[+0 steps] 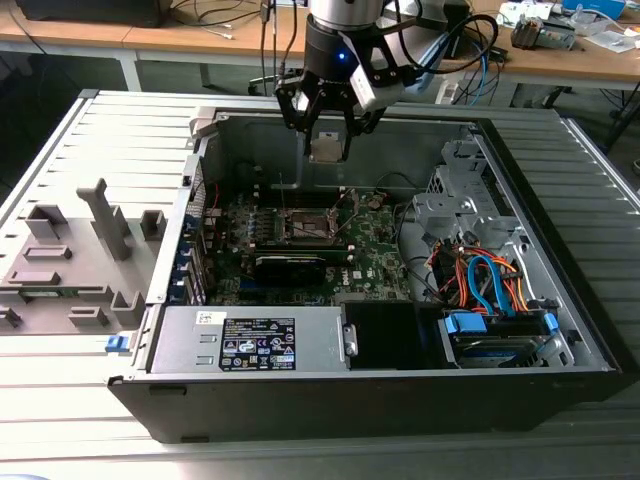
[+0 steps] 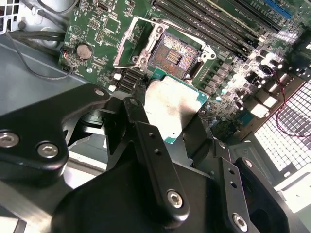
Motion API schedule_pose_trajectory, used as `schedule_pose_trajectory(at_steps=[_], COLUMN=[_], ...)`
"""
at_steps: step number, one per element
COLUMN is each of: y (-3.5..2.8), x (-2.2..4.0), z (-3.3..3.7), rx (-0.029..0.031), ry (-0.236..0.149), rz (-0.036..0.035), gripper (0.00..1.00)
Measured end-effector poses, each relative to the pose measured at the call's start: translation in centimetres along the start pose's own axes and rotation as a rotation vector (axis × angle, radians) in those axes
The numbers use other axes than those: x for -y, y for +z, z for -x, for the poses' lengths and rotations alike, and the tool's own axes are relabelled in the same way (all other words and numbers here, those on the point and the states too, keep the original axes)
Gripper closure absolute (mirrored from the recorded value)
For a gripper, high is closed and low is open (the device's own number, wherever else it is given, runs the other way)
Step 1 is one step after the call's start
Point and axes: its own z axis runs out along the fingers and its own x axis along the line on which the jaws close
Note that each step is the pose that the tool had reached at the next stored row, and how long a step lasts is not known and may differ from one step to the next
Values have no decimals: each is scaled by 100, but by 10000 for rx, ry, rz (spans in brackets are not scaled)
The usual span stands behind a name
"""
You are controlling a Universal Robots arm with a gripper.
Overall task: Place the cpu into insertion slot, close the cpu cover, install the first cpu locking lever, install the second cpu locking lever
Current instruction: 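Place the cpu into insertion slot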
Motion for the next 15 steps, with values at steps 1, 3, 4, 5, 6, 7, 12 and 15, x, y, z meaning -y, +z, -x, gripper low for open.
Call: schedule_pose_trajectory(at_steps=[1, 3, 4, 5, 6, 7, 12, 15], y=[60, 62, 64, 65, 80, 98, 109, 118], x=[27, 29, 30, 30, 39, 46, 47, 48], z=[-7, -7, -8, -8, -11, -11, -12, -17], rx=[0, 1, 0, 0, 1, 0, 1, 2], ry=[-1, -1, -1, -1, -1, -1, -1, 2], rz=[-7, -7, -7, -7, -8, -11, -39, -57], gripper=[45, 45, 45, 45, 45, 45, 45, 45])
